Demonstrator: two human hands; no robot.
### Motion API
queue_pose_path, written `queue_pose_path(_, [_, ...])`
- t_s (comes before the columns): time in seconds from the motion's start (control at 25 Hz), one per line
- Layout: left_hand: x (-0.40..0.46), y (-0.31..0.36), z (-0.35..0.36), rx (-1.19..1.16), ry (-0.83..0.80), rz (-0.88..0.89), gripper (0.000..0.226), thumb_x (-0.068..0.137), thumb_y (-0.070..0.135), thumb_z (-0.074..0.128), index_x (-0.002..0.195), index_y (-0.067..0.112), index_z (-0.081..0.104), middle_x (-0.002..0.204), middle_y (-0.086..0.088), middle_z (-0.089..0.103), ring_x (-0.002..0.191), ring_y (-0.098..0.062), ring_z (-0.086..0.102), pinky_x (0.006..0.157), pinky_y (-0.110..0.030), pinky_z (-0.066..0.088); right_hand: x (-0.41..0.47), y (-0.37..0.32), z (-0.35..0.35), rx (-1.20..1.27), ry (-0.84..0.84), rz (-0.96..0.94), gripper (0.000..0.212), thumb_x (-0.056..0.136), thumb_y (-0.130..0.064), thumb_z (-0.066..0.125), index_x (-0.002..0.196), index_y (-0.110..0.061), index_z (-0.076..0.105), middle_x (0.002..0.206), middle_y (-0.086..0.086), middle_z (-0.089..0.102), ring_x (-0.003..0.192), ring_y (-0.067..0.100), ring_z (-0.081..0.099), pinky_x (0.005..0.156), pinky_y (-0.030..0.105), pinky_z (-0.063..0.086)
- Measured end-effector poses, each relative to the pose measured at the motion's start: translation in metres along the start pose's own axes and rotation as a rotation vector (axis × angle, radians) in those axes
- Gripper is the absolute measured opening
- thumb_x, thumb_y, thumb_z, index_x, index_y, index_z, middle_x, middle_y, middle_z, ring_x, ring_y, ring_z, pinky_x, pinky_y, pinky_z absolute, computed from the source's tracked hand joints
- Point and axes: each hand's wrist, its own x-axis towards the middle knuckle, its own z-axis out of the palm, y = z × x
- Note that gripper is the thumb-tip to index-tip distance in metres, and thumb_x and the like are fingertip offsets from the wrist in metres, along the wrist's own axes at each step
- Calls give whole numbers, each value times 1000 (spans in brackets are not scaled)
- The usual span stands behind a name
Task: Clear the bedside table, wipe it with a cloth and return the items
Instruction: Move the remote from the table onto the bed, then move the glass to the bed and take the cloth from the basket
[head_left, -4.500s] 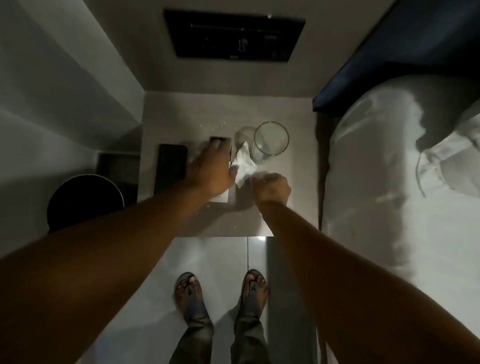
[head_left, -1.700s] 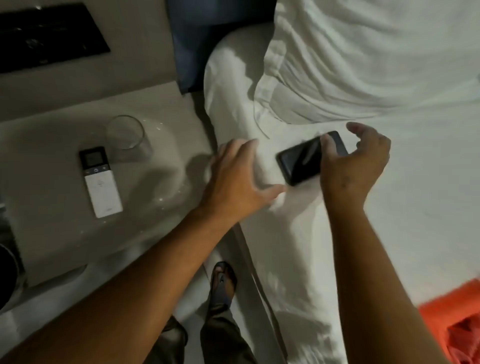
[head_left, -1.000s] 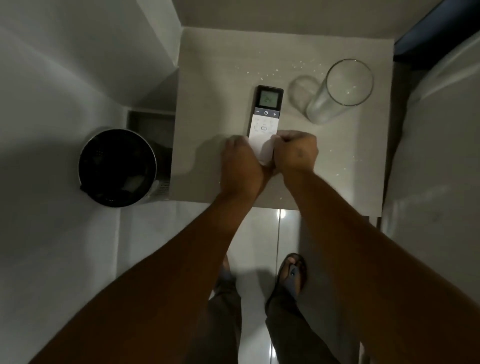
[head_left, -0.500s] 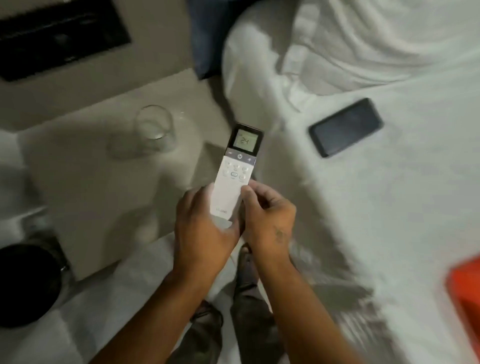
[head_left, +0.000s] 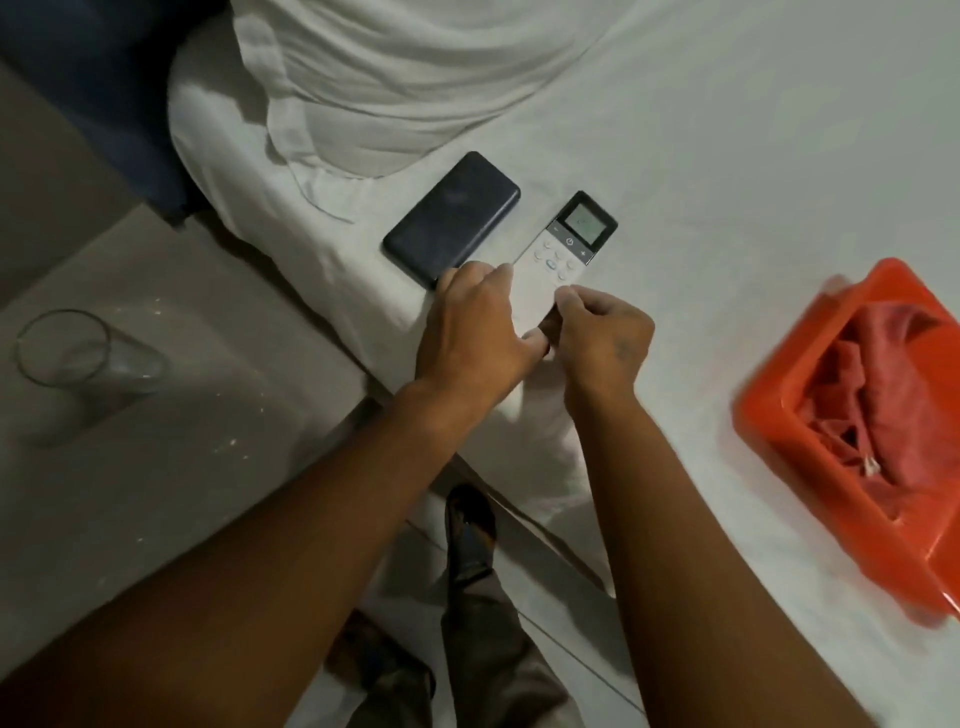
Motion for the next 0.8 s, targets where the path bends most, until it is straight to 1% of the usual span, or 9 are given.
queue_pose_path(0.08, [-11,-13,-18,-48,18,18,72,82,44,79,142,12,54,137,-9,61,128,-25,52,99,-31,46,-12,-5,2,-75,41,-128,17,94,-16,64,92,-8,79,83,8,74,71,8,64,77,31,63])
queue_pose_path(0.16, [-26,-47,-52,-74,95,9,72,78,42,81,139,11,57,133,-9,62,125,-26,55,100,-29,46,-41,-13,19,-89,85,-361,22,95,-21,65,114,-14,74,100,1,71,79,0,64,75,9,54])
queue_pose_path(0.24, [-42,-101,-94,-9,201,-20,68,74,36,83,133,9,61,127,-12,63,120,-31,58,98,-36,50,-76,-13,57,-47,-29,-538,29,91,-21,69,120,-18,71,102,-5,67,81,-7,61,74,5,48])
queue_pose_path(0.36, [-63,-204,-166,272,208,-226,80,66,42,79,136,11,56,128,-18,58,122,-41,50,102,-50,48,-135,7,156,-156,-502,-514,49,85,-18,76,132,-15,63,112,-1,63,89,-2,60,86,12,52])
queue_pose_path(0.44, [-70,-257,-195,379,97,-342,96,60,51,77,144,16,46,140,-18,50,130,-43,41,109,-54,39,-161,28,217,-310,-773,-446,70,83,-15,80,145,-13,48,135,8,54,115,15,60,104,31,52])
queue_pose_path(0.48, [-73,-277,-201,385,31,-379,104,57,54,77,148,19,41,146,-16,44,134,-42,37,110,-54,36,-171,39,245,-378,-859,-443,79,81,-15,82,150,-13,42,143,11,48,126,23,56,110,34,47])
queue_pose_path(0.6, [-69,-314,-195,283,-109,-401,119,49,59,70,156,26,29,156,-13,34,141,-37,32,114,-50,35,-181,60,302,-491,-955,-494,96,76,-21,87,154,-18,31,147,10,42,132,28,51,107,27,40])
queue_pose_path(0.68, [-61,-327,-191,197,-155,-401,124,48,59,74,157,27,27,154,-15,37,140,-34,40,111,-40,40,-183,66,325,-493,-963,-557,97,74,-30,88,152,-19,32,142,11,44,127,28,52,102,30,43])
queue_pose_path(0.8, [-49,-335,-194,134,-147,-352,104,51,37,87,146,28,45,135,-10,57,120,-26,58,94,-32,48,-182,65,340,-471,-956,-596,84,74,-35,85,144,-22,41,137,8,45,123,27,53,103,34,49])
